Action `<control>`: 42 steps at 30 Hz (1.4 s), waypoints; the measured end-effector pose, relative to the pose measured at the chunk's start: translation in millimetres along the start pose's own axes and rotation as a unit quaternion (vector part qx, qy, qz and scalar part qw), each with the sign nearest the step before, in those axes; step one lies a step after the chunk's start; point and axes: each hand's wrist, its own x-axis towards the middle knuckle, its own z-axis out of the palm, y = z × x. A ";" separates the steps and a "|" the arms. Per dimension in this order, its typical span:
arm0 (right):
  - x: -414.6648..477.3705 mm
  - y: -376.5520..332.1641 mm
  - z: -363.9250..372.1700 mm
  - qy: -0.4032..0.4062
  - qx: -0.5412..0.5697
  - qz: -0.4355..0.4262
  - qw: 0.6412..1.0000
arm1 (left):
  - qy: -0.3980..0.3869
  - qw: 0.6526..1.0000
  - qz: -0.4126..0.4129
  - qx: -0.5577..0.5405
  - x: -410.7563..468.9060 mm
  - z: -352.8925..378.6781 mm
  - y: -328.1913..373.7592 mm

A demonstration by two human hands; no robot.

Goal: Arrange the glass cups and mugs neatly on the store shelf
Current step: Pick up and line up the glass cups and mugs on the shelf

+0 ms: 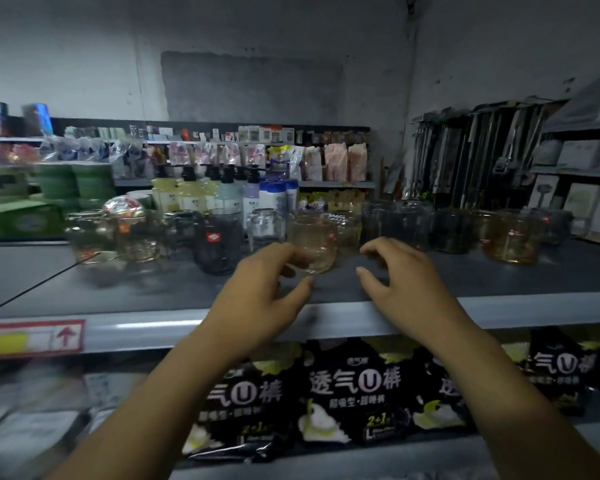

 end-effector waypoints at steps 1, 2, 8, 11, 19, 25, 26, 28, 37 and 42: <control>-3.5 -17.5 4.8 -0.003 -0.002 -0.016 1.000 | 0.007 1.000 -0.005 0.018 -13.3 -15.0 -8.2; -7.0 -35.8 10.9 -0.008 -0.004 -0.033 0.999 | 0.014 0.999 -0.012 0.037 -27.3 -31.6 -17.3; -16.2 -173.7 67.9 -0.071 0.006 -0.109 0.992 | 0.066 0.985 -0.089 0.131 -128.8 -158.7 -78.6; -20.3 -253.2 99.7 -0.078 0.025 -0.143 0.986 | 0.084 0.966 -0.132 0.207 -184.9 -235.6 -109.1; -23.9 -448.2 186.9 -0.097 0.059 -0.231 0.966 | 0.098 0.912 -0.236 0.321 -302.6 -418.1 -178.4; -10.1 -564.4 248.4 -0.108 0.079 -0.274 0.952 | 0.122 0.886 -0.272 0.356 -347.6 -513.7 -242.9; -4.9 -581.2 259.3 -0.109 0.085 -0.278 0.951 | 0.123 0.883 -0.276 0.359 -351.7 -526.2 -255.3; 8.0 -612.0 284.0 -0.109 0.088 -0.288 0.947 | 0.124 0.878 -0.282 0.366 -358.3 -548.4 -283.3; 80.3 -741.3 388.9 -0.077 0.219 -0.169 0.958 | 0.115 0.876 -0.306 0.355 -370.7 -641.3 -416.5; 98.6 -772.3 416.7 -0.064 0.271 -0.039 0.960 | 0.153 0.908 -0.284 0.267 -350.2 -671.1 -471.8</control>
